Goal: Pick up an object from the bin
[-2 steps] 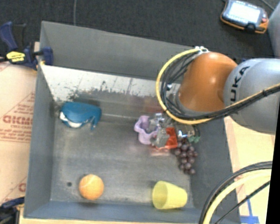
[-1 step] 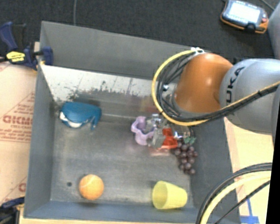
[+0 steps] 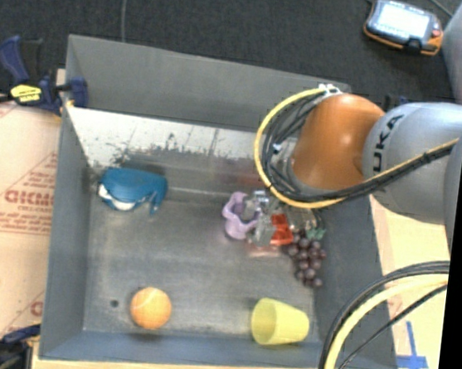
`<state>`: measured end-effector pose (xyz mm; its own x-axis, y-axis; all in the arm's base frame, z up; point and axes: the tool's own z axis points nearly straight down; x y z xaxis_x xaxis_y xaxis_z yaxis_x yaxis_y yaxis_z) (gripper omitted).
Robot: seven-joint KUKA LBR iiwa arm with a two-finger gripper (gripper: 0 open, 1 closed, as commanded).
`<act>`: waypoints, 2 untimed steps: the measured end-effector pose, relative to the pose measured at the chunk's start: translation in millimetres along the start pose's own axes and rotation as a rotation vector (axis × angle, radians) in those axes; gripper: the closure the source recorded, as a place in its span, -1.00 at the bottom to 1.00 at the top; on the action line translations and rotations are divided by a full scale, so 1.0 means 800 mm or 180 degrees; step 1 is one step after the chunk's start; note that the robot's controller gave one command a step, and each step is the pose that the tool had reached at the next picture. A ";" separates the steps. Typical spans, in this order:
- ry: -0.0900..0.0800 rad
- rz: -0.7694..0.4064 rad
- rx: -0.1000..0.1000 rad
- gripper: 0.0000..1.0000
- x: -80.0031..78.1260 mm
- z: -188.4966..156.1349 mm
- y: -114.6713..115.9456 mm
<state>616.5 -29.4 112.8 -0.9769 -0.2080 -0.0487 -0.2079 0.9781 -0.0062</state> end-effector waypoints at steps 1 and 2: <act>-0.0019 0.0021 -0.0002 1.00 -0.001 -0.021 0.002; -0.0008 -0.0028 -0.0001 1.00 -0.023 -0.138 -0.007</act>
Offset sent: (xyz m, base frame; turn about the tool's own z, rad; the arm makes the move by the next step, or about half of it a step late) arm 0.0365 -0.0088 0.2710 -0.0415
